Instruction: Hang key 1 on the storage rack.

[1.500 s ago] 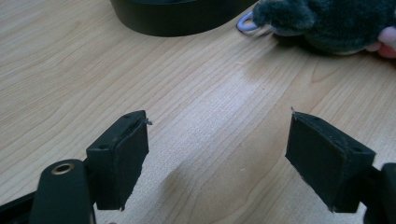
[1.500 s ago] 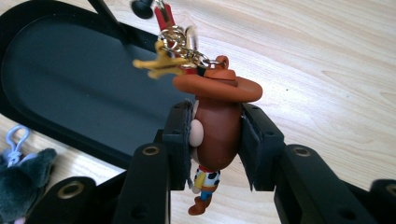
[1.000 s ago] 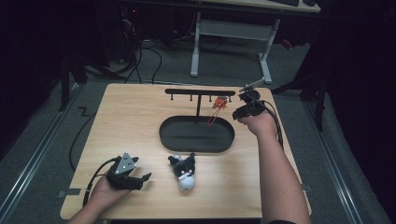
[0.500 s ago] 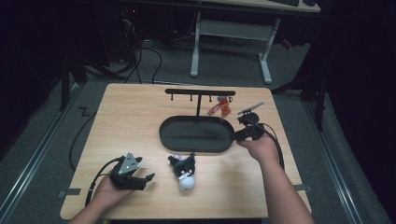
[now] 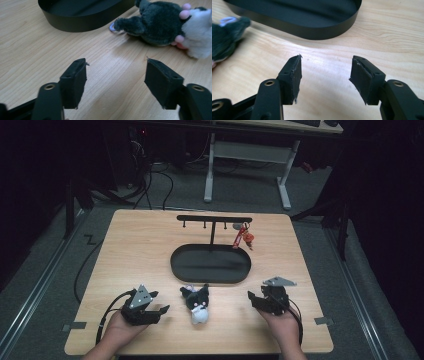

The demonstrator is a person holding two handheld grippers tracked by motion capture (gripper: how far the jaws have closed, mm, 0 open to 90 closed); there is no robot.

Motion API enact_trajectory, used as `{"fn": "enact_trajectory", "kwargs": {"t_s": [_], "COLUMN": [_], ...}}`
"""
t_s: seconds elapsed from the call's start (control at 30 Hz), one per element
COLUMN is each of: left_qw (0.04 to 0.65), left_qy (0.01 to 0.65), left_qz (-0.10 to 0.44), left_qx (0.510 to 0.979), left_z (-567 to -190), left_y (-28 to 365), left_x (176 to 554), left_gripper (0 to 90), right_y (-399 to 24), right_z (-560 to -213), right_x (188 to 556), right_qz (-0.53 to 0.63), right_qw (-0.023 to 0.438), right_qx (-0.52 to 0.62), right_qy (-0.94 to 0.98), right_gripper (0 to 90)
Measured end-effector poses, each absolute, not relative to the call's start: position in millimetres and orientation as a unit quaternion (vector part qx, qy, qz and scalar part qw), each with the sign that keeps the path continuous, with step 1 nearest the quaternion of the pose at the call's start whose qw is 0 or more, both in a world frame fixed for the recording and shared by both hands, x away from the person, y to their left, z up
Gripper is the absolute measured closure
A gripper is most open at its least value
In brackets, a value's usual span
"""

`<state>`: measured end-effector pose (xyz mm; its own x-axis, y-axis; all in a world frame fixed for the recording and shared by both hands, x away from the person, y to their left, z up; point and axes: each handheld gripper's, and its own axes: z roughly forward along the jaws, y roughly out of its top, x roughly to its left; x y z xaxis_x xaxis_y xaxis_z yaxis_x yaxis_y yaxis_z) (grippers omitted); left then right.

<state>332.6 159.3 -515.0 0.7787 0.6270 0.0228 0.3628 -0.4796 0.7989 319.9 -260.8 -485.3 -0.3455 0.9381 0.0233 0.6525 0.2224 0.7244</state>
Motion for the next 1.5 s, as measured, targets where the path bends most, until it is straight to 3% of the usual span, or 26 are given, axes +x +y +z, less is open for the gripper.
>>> {"fn": "enact_trajectory", "kwargs": {"t_s": [0.13, 0.2, 0.27, 0.33, 0.5, 0.93, 1.5], "left_qw": [0.408, 0.408, 0.406, 0.408, 0.386, 0.379, 0.387], "left_qy": [0.304, 0.307, 0.311, 0.323, 0.331, 0.319, 0.232], "left_qz": [0.164, 0.174, 0.182, 0.182, 0.185, 0.167, 0.144], "left_qx": [0.845, 0.842, 0.84, 0.834, 0.841, 0.852, 0.881], "left_z": [-515.4, -514.5, -512.8, -513.8, -518.7, -521.8, -514.0], "left_y": [155.0, 152.2, 147.3, 143.7, 126.5, 76.6, 3.6], "left_x": [329.7, 328.5, 327.6, 326.2, 324.3, 322.9, 309.1], "left_gripper": [49.9, 61.0, 70.0, 77.9, 89.3, 89.9, 89.6], "right_y": [-273.1, -278.0, -281.5, -285.7, -284.5, -281.4, -294.0], "right_z": [-498.3, -502.2, -503.3, -505.4, -510.6, -506.0, -507.4], "right_x": [282.5, 276.2, 270.7, 268.9, 271.4, 273.3, 276.1], "right_qz": [0.386, 0.377, 0.363, 0.372, 0.381, 0.392, 0.39], "right_qw": [0.261, 0.239, 0.259, 0.242, 0.219, 0.215, 0.214], "right_qx": [0.52, 0.517, 0.504, 0.509, 0.506, 0.5, 0.521], "right_qy": [0.716, 0.73, 0.74, 0.738, 0.742, 0.742, 0.729], "right_gripper": [46.3, 43.7, 45.0, 45.0, 45.2, 46.5, 47.2]}}
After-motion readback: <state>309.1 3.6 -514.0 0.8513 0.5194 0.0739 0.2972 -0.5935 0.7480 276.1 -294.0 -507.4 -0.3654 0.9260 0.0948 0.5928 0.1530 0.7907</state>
